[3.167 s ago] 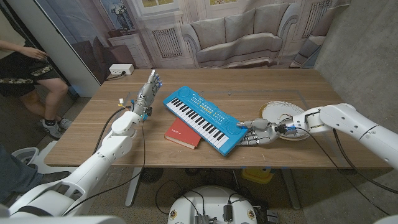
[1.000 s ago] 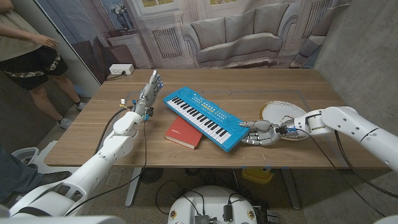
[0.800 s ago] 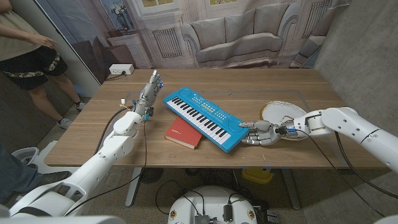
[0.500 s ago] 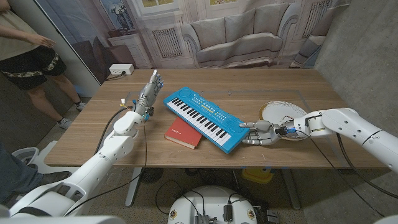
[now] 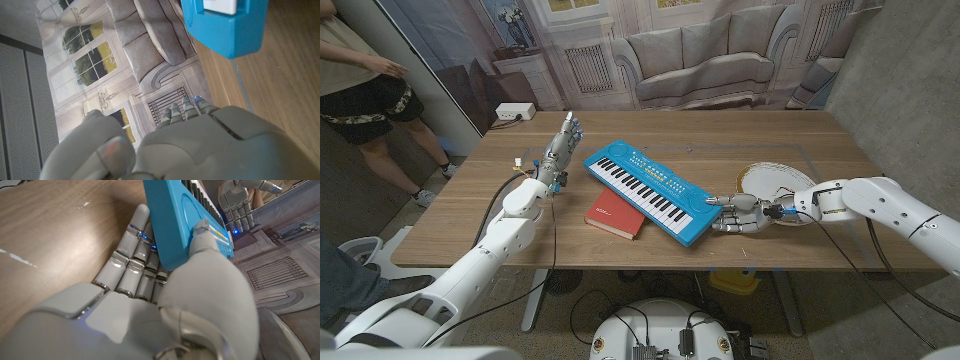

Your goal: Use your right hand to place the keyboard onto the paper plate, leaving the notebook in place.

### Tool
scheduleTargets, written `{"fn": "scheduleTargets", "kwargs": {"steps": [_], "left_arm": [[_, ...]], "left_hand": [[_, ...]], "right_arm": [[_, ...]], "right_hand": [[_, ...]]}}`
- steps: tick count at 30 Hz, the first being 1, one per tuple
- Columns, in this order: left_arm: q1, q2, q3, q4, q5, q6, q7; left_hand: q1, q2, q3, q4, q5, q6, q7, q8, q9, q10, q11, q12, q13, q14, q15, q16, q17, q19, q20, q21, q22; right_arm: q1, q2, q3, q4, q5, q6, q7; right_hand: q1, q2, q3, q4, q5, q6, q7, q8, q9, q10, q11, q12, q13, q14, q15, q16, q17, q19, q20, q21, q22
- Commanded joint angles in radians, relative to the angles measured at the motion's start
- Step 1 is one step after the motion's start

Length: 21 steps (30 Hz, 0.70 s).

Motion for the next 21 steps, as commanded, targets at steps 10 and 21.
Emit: {"fn": "scheduleTargets", "kwargs": {"steps": [10,21], "left_arm": [[0.016,0.013,-0.006,-0.029,0.001,0.001,0.005],[0.024,0.017,-0.008,-0.039,0.0,-0.001,0.006]], "left_hand": [[0.006,0.0,-0.006,0.004,0.001,-0.004,-0.002,0.007,0.004,-0.008,-0.002,0.001,0.004,-0.006,0.002,0.006,0.003,-0.01,0.0,0.002,0.003],[0.007,0.001,-0.007,0.004,0.001,-0.005,-0.003,0.007,0.004,-0.008,0.0,0.001,0.004,-0.006,0.002,0.006,0.003,-0.01,0.0,0.002,0.003]], "right_arm": [[-0.049,-0.021,0.032,-0.046,0.031,0.05,-0.033],[-0.067,-0.041,0.044,-0.084,0.027,0.077,-0.046]], "right_hand": [[0.114,0.117,0.015,0.018,-0.003,0.204,-0.17,0.012,0.006,0.156,-0.14,0.0,0.002,0.171,-0.197,0.008,0.03,0.029,-0.094,0.016,0.005],[0.114,0.118,0.015,0.019,-0.003,0.209,-0.171,0.011,0.008,0.158,-0.14,-0.003,0.002,0.174,-0.196,0.009,0.033,0.025,-0.093,0.023,0.007]]}}
